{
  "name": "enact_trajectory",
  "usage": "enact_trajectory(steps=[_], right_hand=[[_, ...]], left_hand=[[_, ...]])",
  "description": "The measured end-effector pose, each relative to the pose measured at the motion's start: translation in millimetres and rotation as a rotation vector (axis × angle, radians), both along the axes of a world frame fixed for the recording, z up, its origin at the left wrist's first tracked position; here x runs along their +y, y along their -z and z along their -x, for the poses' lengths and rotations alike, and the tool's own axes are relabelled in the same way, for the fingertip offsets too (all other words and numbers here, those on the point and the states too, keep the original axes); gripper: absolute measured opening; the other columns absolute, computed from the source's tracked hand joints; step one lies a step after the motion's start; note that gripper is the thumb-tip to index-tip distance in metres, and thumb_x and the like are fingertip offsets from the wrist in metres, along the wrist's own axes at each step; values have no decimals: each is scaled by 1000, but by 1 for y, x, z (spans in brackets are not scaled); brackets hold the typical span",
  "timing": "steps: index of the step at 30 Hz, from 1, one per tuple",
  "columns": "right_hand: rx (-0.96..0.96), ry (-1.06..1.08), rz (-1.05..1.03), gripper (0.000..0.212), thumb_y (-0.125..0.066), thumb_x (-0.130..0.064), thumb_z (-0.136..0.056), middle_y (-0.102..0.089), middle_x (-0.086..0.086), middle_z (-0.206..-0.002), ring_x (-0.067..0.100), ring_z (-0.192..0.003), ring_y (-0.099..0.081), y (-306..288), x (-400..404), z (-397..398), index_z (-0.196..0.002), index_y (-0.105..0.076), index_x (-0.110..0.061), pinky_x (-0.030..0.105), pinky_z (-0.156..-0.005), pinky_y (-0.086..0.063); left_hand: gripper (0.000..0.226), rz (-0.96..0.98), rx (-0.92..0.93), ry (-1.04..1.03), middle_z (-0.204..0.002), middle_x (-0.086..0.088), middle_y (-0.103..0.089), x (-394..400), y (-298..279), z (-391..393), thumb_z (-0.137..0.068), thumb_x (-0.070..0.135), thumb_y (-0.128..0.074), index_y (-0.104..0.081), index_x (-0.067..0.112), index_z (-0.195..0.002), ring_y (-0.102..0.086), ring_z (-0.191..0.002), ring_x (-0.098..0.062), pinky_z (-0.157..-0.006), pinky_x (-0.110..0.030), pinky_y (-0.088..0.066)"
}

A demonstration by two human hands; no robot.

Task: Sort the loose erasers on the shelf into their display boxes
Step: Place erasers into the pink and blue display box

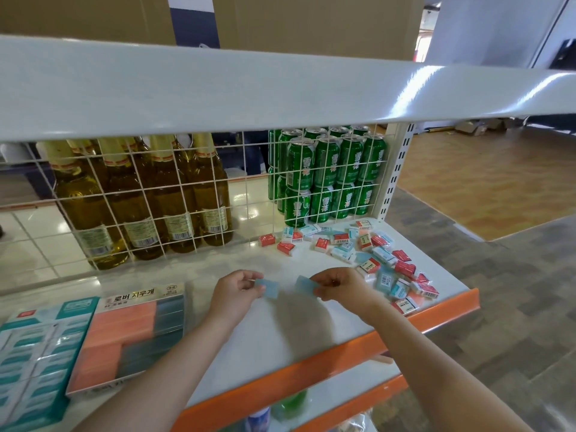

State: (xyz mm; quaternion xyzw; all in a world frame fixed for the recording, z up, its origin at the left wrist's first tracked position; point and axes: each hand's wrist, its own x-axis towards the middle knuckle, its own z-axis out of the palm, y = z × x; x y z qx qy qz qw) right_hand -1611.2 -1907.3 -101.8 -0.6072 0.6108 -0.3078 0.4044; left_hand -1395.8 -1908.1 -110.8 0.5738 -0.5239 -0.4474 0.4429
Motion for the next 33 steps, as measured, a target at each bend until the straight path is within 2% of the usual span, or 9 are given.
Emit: enact_trajectory(steps=[4,11,14,18,20,23,25,30,33], right_hand=[[-36,-5,2,20,-65,7,-80,-63,7,-80,9,-64,-56,-2,2,-14,-99,-66,1,8,-60,-49],[-1,-44,22,24,-58,11,-81,-64,10,-85,14,-71,-56,-2,1,-30,-100,-68,2,18,-68,-48],[4,-55,23,26,-55,13,-81,-64,11,-86,12,-69,-55,-2,0,-40,-101,-68,2,14,-65,-47],[12,-83,26,26,-55,13,-81,-65,12,-87,16,-75,-57,-3,-1,-54,-100,-68,1,19,-69,-49],[27,-94,34,25,-55,12,-82,-64,11,-87,12,-70,-56,-5,-1,-62,-100,-69,1,17,-66,-47],[62,-101,50,26,-55,10,-83,-62,6,-83,7,-67,-52,-12,-3,-74,-103,-68,0,11,-63,-44],[75,-104,68,27,-54,8,-83,-60,3,-80,7,-67,-51,-17,-4,-84,-104,-68,-1,12,-62,-42],[64,-120,104,24,-55,2,-85,-61,4,-91,10,-72,-52,-25,-6,-120,-105,-67,-5,16,-66,-44],[77,-171,112,22,-57,-1,-87,-60,2,-94,11,-77,-54,-27,-5,-145,-104,-67,-8,15,-68,-46]], left_hand=[[22,-42,45,-39,-77,-4,-61,3,4,-6,-83,-11,-58,-64,5,-97,-56,-68,-9,-52,-4,-45],[22,-62,40,-80,-80,-3,-60,11,3,-20,-85,-10,-56,-64,7,-97,-59,-72,-10,-56,-9,-50],[21,-70,14,-75,-83,-2,-61,16,2,-30,-86,-7,-56,-64,7,-99,-59,-77,-11,-63,-14,-49],[23,-79,-1,-68,-82,-1,-61,22,1,-42,-86,-8,-56,-63,14,-88,-60,-80,-15,-67,-18,-50],[27,-63,-34,-76,-81,0,-61,24,-1,-49,-84,-7,-58,-63,19,-83,-59,-82,-17,-70,-21,-50],[25,-13,-82,-115,-79,4,-60,28,-8,-60,-83,-6,-60,-65,19,-85,-57,-80,-16,-65,-17,-45],[27,13,-88,-145,-83,3,-62,30,-13,-69,-83,-6,-60,-65,21,-85,-59,-84,-18,-72,-22,-45],[21,45,-122,-227,-89,13,-59,40,-26,-101,-89,4,-58,-63,23,-96,-54,-85,-6,-66,-15,-42],[21,3,-101,-295,-95,6,-64,48,-25,-123,-88,6,-60,-65,26,-93,-61,-89,-16,-74,-34,-55]])
